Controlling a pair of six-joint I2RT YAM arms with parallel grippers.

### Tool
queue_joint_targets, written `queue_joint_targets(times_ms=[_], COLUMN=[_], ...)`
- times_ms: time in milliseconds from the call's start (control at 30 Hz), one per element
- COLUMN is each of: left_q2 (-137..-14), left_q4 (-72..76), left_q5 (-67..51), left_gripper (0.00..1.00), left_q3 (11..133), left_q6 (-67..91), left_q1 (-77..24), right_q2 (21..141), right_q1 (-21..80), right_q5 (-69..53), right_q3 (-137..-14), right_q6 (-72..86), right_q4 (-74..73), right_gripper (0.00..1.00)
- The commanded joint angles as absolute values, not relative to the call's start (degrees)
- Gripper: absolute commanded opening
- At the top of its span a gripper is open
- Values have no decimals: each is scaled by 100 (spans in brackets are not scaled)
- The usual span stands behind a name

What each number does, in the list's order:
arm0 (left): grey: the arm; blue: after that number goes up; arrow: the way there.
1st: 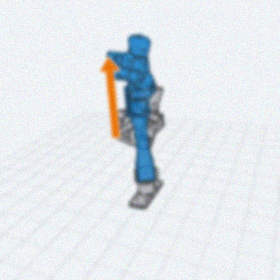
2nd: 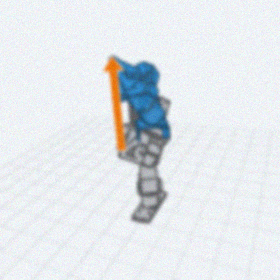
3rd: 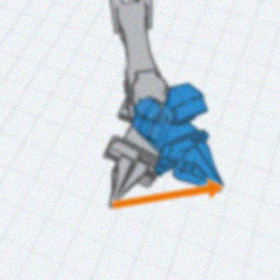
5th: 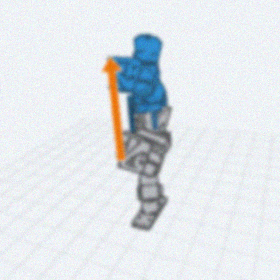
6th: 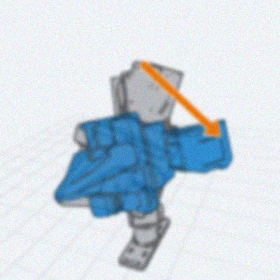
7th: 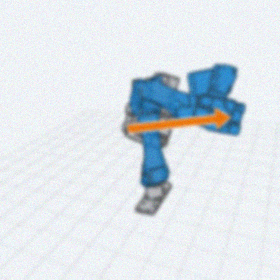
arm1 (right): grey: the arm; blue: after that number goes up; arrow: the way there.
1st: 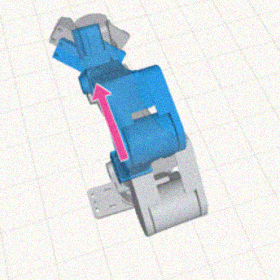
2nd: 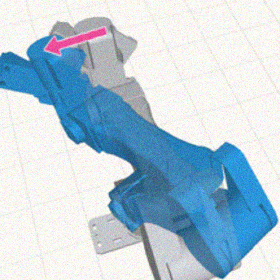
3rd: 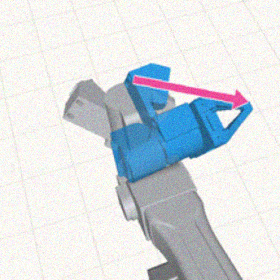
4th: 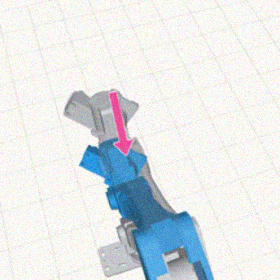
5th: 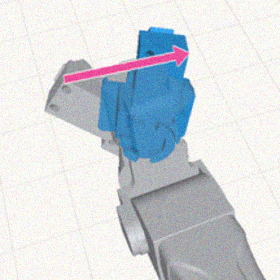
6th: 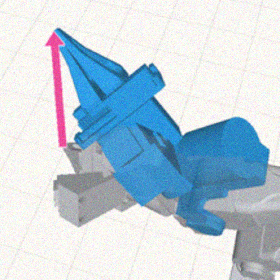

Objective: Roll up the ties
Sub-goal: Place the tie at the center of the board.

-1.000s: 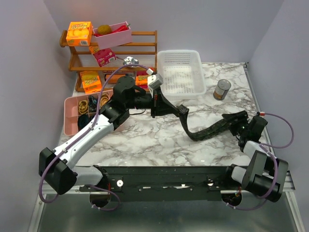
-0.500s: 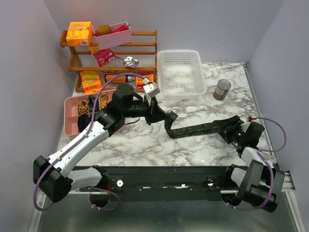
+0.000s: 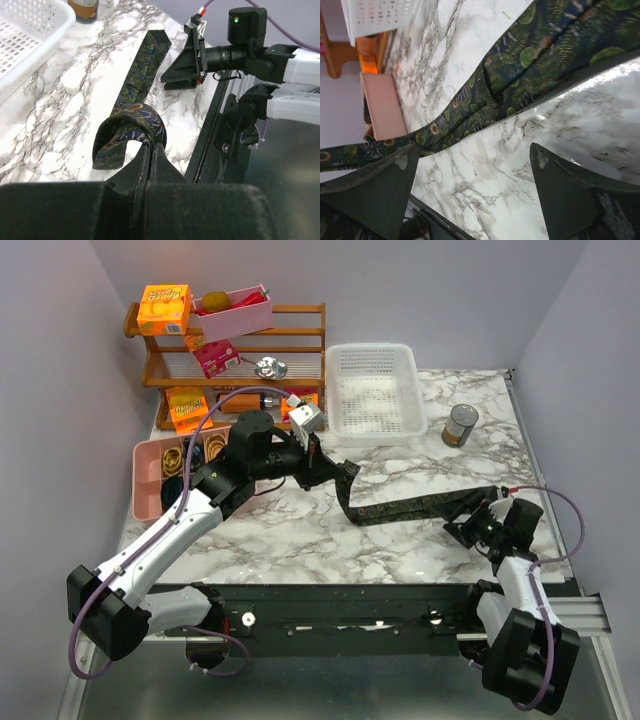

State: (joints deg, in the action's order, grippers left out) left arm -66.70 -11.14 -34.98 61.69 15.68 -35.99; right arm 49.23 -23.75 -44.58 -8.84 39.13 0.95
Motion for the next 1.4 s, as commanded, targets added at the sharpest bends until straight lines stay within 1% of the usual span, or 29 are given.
queue_joint_targets(times_ms=[0, 100, 133, 267, 300, 333, 367, 400, 433, 467, 500, 567, 600, 633, 700, 833, 1000, 1167, 1367], left_q2=[-6618, -6609, -6601, -6574, -6566, -6548, -6530, -6513, -6478, -6460, -6434, -6329, -6302, -6241, -6188, -6047, -6064, -6179, -6153], left_q4=[-1309, -1310, -1292, -1309, -1301, -1327, -1345, -1362, -1415, -1467, -1503, -1556, -1564, -1538, -1538, -1460, -1345, -1143, -1291], left_q5=[-3182, -3138, -3129, -3050, -3006, -2988, -2945, -2910, -2822, -2786, -2743, -2593, -2558, -2523, -2522, -2496, -2575, -2733, -2752], left_gripper=[0, 0, 0, 0, 0, 0, 0, 0, 0, 0, 0, 0, 0, 0, 0, 0, 0, 0, 0], left_q3=[6319, 6258, 6240, 6135, 6117, 6100, 6065, 6047, 6047, 6029, 6012, 5907, 5863, 5810, 5678, 5467, 5335, 5195, 5010], left_q6=[1582, 1635, 1635, 1722, 1723, 1723, 1731, 1740, 1749, 1749, 1749, 1740, 1740, 1784, 1863, 1977, 2092, 2206, 2364], left_q1=[-3533, -3472, -3454, -3410, -3393, -3384, -3375, -3349, -3340, -3322, -3305, -3235, -3191, -3147, -2980, -2813, -2777, -2777, -2777], right_q2=[4763, 4843, 4878, 5421, 5840, 6062, 6325, 6720, 6950, 7117, 7267, 7707, 7865, 8145, 8445, 9025, 9562, 9712, 9677], right_q1=[-1900, -1224, -821, -19, 235, 333, 447, 701, 851, 1018, 1202, 1756, 1932, 2212, 2416, 2741, 2804, 2804, 2804], right_q5=[-4053, -3578, -3421, -2621, -2584, -2558, -2497, -2444, -2391, -2147, -2023, -1646, -1557, -1451, -1327, -1266, -915, -248, 139], right_q3=[-1563, -1941, -2047, -2627, -2785, -3073, -3259, -3417, -3750, -3901, -4024, -4366, -4499, -4604, -4842, -5018, -5124, -5299, -5431], right_q6=[3218, 3059, 3015, 2760, 2690, 2550, 2479, 2418, 2295, 2242, 2198, 2101, 2066, 2013, 1969, 1881, 1872, 1880, 1863], right_q4=[-755, -914, -914, -940, -949, -967, -993, -1054, -1168, -1265, -1327, -1476, -1537, -1677, -1792, -1907, -2127, -2521, -2918], right_gripper=[99, 97, 96, 92, 84, 81, 75, 64, 59, 50, 37, 26, 16, 14, 5, 4, 3, 3, 1])
